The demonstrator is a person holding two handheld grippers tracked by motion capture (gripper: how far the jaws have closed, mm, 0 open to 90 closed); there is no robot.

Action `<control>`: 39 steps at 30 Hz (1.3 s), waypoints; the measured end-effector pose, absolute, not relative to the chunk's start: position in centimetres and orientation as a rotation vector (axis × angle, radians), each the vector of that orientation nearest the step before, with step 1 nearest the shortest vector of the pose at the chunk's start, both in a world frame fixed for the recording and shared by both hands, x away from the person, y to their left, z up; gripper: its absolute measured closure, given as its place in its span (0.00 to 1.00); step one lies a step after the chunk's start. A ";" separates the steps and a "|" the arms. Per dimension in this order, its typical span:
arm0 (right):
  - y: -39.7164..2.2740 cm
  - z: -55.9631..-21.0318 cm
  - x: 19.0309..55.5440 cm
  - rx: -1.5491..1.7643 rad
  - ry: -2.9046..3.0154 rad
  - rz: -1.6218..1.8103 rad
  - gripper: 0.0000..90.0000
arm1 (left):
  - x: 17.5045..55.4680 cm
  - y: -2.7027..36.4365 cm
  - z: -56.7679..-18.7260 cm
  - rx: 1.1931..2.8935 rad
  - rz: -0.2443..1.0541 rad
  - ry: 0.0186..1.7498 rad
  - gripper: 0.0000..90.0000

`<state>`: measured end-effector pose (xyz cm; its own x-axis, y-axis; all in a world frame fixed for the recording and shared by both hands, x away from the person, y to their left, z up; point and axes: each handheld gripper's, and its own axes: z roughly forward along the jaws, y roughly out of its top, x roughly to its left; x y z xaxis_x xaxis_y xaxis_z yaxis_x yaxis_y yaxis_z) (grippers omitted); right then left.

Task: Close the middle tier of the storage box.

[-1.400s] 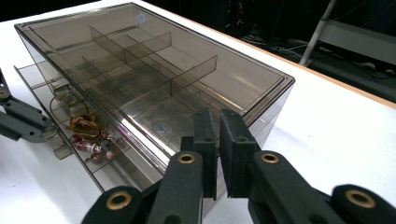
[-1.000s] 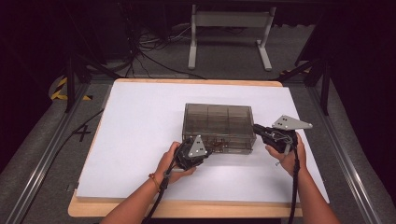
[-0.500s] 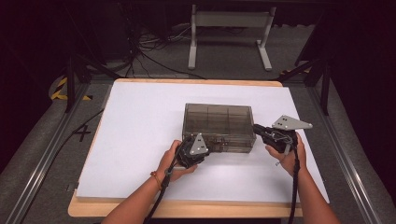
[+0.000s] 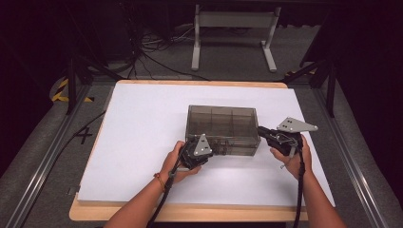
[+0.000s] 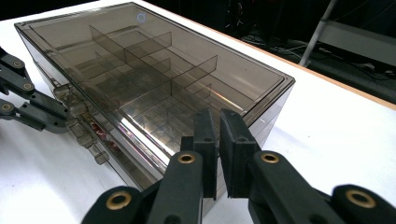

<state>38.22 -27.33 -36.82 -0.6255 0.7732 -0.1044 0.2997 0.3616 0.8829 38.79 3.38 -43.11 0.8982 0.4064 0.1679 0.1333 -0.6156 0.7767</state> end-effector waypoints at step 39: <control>-27.2 -36.8 38.1 0.922 2.107 1.205 0.95 | 39.3 3.7 -43.3 2.217 0.415 0.398 0.96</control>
<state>38.14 -27.21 -36.85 -0.6211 0.7752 -0.1149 0.2941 0.3665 0.8827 39.26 3.68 -43.25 0.8954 0.4155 0.1600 0.1432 -0.6089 0.7803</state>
